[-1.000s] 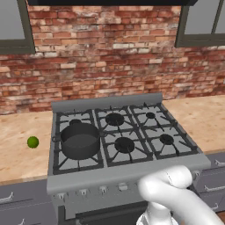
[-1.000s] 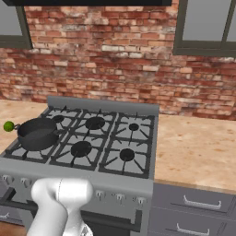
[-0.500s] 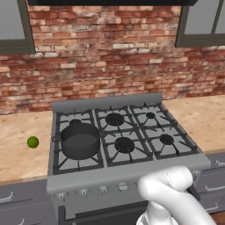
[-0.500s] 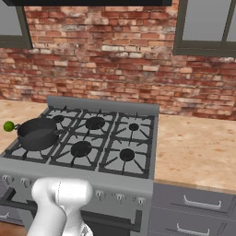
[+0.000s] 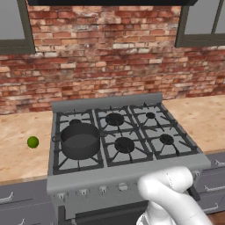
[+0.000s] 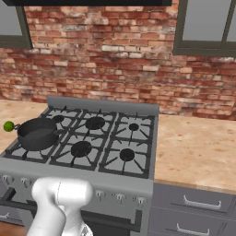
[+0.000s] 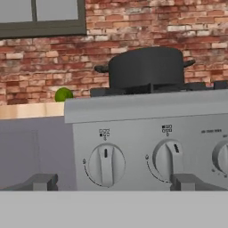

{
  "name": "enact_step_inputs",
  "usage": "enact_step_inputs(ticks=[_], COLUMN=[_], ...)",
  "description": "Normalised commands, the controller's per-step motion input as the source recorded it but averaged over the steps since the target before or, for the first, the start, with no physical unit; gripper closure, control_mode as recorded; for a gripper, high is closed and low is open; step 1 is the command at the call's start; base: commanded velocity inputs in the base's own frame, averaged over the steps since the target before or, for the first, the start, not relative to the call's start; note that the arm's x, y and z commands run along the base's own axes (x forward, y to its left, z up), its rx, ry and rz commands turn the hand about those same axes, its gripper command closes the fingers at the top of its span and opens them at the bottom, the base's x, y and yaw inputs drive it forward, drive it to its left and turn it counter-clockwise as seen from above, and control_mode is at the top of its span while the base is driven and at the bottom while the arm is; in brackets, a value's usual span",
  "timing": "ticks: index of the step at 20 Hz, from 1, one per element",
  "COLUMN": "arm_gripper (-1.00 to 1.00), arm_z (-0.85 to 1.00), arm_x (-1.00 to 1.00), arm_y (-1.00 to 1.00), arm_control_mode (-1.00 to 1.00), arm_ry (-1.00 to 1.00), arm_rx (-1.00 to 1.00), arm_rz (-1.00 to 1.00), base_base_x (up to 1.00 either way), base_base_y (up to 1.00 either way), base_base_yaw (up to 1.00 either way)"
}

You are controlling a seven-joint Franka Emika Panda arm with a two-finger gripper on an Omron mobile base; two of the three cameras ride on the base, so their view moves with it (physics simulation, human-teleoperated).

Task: Turn on the burner for the pot on the stove. Wait thirty seconds for the pot to heat up. Then add the lime to the pot.

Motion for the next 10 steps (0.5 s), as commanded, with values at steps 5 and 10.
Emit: enact_step_inputs(ticks=[5, 10], arm_gripper=[-1.0, -1.0], arm_z=[0.0, -0.11], arm_x=[0.4, 0.37], arm_y=[0.0, 0.0], arm_control_mode=[-1.0, -1.0], arm_ry=[0.0, 0.0], arm_rx=[0.0, 0.0], arm_rz=[0.0, 0.0], base_base_x=[0.0, 0.0], base_base_y=[0.0, 0.0], base_base_yaw=[0.0, 0.0])
